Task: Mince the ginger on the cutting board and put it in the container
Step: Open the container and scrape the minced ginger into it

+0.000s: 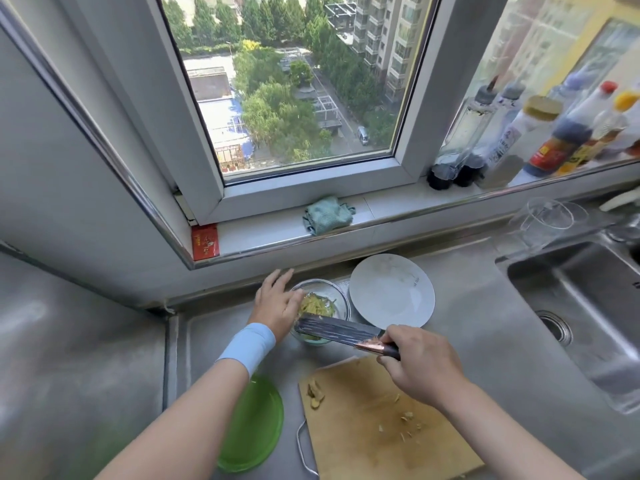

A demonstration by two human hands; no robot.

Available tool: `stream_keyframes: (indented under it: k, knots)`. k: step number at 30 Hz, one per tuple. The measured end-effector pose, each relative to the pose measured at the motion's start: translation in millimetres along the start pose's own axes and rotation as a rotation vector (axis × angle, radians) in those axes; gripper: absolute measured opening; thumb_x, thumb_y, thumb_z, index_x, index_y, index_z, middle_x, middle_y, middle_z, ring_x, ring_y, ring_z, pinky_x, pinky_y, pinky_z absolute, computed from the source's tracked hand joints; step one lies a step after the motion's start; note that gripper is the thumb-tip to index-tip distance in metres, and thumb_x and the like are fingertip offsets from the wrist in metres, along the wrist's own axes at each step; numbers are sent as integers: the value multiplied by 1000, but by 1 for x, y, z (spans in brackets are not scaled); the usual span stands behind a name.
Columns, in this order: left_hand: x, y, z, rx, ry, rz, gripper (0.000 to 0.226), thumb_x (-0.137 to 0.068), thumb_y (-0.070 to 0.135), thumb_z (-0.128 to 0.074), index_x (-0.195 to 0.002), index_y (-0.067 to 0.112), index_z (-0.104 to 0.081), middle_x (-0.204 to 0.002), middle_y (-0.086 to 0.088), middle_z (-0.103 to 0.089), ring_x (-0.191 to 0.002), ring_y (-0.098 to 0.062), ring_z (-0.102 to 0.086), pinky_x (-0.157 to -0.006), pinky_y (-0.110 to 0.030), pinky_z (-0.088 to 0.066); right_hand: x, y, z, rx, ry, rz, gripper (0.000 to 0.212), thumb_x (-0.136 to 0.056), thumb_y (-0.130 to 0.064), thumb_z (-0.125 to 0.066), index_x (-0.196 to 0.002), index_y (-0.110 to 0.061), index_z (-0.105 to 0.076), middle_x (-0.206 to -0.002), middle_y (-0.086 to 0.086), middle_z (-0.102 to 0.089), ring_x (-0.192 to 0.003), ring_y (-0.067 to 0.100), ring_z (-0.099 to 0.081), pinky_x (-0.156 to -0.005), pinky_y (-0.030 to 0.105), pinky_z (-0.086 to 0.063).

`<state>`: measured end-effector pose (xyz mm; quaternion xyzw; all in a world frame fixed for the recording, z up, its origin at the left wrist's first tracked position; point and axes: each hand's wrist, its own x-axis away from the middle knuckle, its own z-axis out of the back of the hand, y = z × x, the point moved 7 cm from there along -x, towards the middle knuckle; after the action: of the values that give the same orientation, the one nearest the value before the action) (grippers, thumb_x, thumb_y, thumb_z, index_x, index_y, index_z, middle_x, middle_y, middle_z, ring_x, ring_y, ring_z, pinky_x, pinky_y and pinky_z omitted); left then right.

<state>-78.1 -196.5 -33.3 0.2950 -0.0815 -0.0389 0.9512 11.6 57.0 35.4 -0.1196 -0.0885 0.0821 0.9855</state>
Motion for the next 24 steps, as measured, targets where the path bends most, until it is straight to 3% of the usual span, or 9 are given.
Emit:
stream_keyframes:
  k: [4,7,9,13,15,17,19,22,24]
  knots:
    - [-4,-15,-3,126,-37,221,38,-100,47,-44,-116,27,-72,-153,6,-42,-146,-17,-18,-119,-39,-10,11,8,3,-82,-1,-85,23,-87,-53,-61,-100,-34,-61,-92,-16,-67,-88,11,-61,-68,28,-39]
    - [-4,-18,1,186,28,231,4,-86,36,-72,-90,37,-74,-142,11,-53,-140,-17,-28,-119,-36,-18,22,17,-1,-195,-45,-205,18,-85,-50,-65,-91,-34,-62,-78,-18,-61,-78,8,-56,-62,25,-37]
    - [-3,-11,1,188,36,187,17,-81,28,-79,-77,43,-73,-128,14,-59,-130,-15,-36,-115,-35,-27,28,21,-5,-290,-61,-281,16,-84,-48,-66,-84,-32,-61,-77,-16,-62,-75,5,-56,-61,23,-40]
    - [0,0,-7,95,-65,168,34,-91,22,-67,-118,44,-67,-108,14,-66,-103,-14,-55,-94,-30,-46,36,26,-10,-464,-59,-390,19,-83,-44,-67,-77,-27,-61,-75,-11,-64,-71,6,-58,-60,26,-41]
    - [5,2,-11,-5,-152,169,44,-93,27,-63,-131,48,-56,-116,18,-68,-110,-16,-60,-97,-32,-48,39,31,-13,-519,-57,-423,21,-82,-45,-67,-76,-25,-61,-74,-9,-65,-72,9,-59,-64,29,-44]
    - [9,6,-9,-81,-169,162,44,-93,30,-59,-132,48,-55,-126,15,-65,-117,-20,-59,-99,-34,-48,46,39,-14,-557,-36,-467,23,-83,-46,-65,-76,-25,-62,-74,-8,-67,-72,12,-61,-67,32,-47]
    - [18,20,-5,-59,-86,131,38,-93,29,-57,-127,44,-62,-125,7,-66,-113,-21,-60,-93,-35,-51,62,52,-14,-606,15,-524,27,-89,-45,-61,-73,-23,-61,-68,-6,-67,-67,16,-61,-63,33,-46]
    - [46,61,-12,74,43,-42,31,-95,19,-57,-123,27,-67,-118,4,-67,-113,-20,-59,-96,-33,-47,95,82,-18,-646,124,-622,39,-99,-44,-48,-72,-18,-58,-61,-1,-63,-58,24,-60,-54,31,-43]
    - [71,89,-35,110,32,-133,33,-97,17,-55,-129,19,-64,-123,2,-64,-118,-19,-55,-102,-29,-38,118,105,-26,-639,193,-681,42,-101,-46,-45,-73,-16,-56,-65,4,-64,-60,30,-62,-57,37,-51]
